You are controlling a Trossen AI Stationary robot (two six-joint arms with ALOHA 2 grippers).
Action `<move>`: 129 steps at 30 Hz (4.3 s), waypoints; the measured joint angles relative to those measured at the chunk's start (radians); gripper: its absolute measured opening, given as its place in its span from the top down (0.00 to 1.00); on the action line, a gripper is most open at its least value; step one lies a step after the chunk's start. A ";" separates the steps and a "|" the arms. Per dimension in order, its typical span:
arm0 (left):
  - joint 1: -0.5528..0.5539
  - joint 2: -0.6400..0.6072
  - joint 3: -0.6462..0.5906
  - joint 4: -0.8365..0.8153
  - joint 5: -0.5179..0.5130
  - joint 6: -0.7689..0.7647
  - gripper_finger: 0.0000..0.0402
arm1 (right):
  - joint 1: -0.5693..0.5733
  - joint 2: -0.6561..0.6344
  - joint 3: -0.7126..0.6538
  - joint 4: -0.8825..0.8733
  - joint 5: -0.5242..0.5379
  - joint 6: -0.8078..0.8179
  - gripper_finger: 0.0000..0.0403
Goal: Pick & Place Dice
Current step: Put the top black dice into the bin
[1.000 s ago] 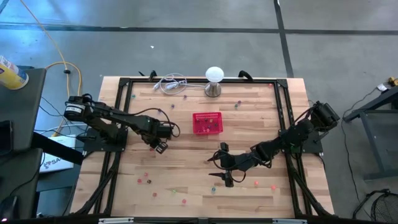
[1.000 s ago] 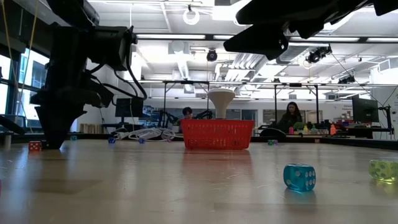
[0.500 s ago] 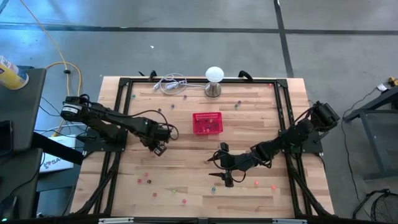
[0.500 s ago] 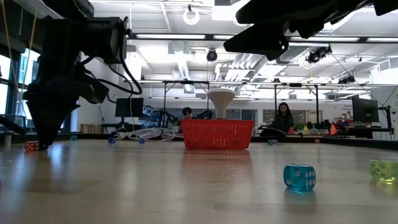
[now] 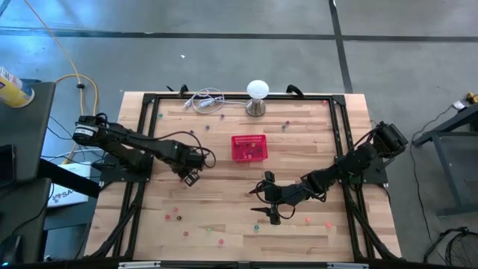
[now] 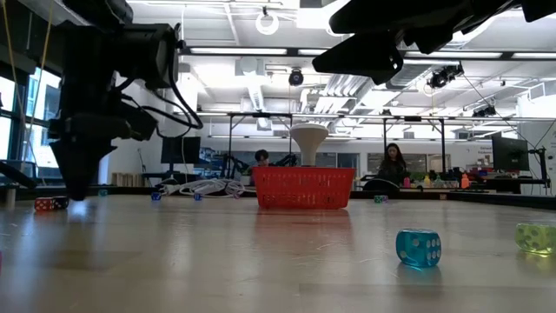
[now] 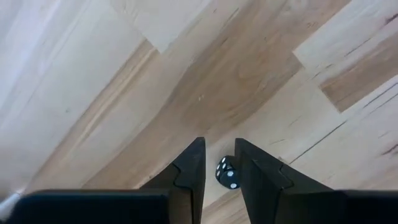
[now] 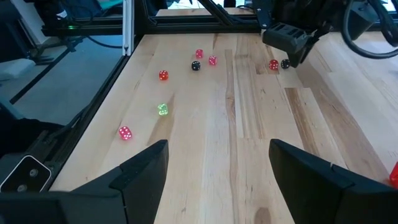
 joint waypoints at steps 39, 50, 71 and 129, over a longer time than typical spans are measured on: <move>-0.109 -0.013 0.227 -0.153 -0.048 0.525 0.40 | -0.005 0.000 0.000 -0.032 0.004 0.010 0.33; -0.100 -0.013 0.088 -0.163 -0.100 0.601 0.40 | -0.005 0.000 0.000 -0.034 0.003 0.010 0.33; -0.135 -0.013 0.040 -0.083 -0.090 0.578 0.40 | -0.005 0.000 0.000 -0.034 0.003 0.010 0.33; -0.078 -0.009 -0.016 -0.010 -0.071 0.560 0.40 | -0.005 0.000 0.000 -0.037 0.026 0.011 0.33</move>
